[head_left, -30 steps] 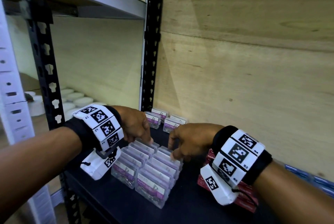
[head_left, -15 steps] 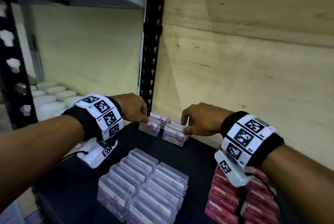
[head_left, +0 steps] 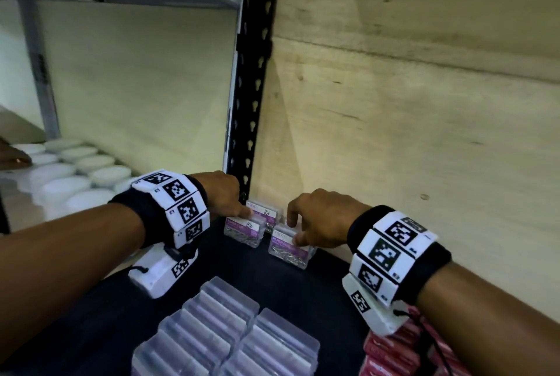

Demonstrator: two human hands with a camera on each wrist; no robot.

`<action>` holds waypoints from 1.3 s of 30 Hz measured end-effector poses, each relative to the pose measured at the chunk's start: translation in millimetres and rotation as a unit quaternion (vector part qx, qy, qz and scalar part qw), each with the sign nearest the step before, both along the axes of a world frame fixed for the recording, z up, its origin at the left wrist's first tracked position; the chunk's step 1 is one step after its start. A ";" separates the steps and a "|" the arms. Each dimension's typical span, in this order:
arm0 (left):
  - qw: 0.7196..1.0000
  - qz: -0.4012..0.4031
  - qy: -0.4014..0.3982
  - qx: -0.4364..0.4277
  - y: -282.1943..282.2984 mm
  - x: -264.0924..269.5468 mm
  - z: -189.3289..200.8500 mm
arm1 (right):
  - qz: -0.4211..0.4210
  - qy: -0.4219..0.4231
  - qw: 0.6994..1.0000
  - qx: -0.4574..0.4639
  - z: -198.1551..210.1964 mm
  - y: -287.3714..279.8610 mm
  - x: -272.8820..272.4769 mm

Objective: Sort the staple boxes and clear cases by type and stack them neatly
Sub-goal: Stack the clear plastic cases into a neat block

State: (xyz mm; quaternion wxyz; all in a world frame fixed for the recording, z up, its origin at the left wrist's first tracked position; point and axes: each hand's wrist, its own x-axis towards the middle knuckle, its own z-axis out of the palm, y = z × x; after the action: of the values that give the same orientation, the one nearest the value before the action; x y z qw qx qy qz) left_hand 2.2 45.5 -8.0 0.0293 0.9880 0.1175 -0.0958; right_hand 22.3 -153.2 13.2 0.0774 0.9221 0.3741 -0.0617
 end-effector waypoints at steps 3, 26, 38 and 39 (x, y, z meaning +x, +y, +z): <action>1.000 -0.001 0.010 -0.006 1.3 2.5 -0.9 | -0.002 0.002 1.000 -0.008 -0.5 1.2 -0.7; 0.996 -0.049 0.051 -0.047 -32.5 -29.0 10.7 | 0.014 0.057 0.998 -0.029 6.7 -19.6 -42.6; 0.995 -0.057 0.082 -0.017 -55.3 -63.8 21.0 | 0.019 0.077 0.997 -0.009 9.1 -34.3 -75.2; 0.994 -0.059 0.086 -0.015 -57.2 -66.5 22.0 | 0.018 0.080 0.997 -0.008 8.8 -35.7 -77.3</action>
State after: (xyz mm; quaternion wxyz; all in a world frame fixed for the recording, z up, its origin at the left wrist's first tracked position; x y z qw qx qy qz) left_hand -64.3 -11.7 14.0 0.0278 0.9808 0.0594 -0.1835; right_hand -55.1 -188.9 22.1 0.0557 0.9067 0.3953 -0.1366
